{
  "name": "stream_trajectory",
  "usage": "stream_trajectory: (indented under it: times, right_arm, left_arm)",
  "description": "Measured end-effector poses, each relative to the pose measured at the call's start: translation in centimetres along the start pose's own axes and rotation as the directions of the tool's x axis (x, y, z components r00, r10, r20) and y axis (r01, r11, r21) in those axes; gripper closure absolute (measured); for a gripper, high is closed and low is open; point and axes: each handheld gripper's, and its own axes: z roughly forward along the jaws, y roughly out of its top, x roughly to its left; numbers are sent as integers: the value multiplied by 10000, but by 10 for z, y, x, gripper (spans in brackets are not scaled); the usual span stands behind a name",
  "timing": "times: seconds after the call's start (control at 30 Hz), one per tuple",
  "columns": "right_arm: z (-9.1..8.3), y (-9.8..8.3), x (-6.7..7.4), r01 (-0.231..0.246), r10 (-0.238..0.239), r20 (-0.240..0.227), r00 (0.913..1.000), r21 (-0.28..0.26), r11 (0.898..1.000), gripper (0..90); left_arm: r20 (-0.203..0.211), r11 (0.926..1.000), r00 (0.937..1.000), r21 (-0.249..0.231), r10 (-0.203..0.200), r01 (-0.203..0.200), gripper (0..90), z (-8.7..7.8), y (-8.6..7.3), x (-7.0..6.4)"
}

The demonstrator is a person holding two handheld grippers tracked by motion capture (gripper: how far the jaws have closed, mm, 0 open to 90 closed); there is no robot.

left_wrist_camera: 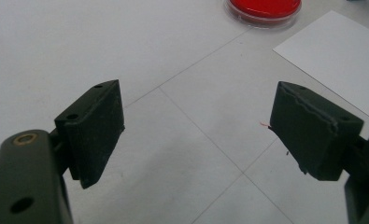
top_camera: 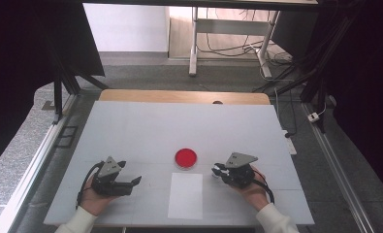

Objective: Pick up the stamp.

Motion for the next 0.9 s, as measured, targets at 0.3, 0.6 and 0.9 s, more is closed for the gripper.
stream_trajectory:
  times: [0.3,0.6,0.9]
  right_arm:
    - [-4,0,-3,-259,260,87,9996,-183,9995,751]
    - [-11,1,-7,-562,591,373,9976,-749,9956,751]
    - [-19,2,-10,-1006,1062,303,9939,-1482,9838,751]
  left_arm:
    - [-14,10000,10000,21,-1,1,178,1,0,0]
    - [-7,10000,10000,69,-24,24,179,1,-1,1]
    - [-13,10000,10000,75,-45,45,180,1,-1,1]
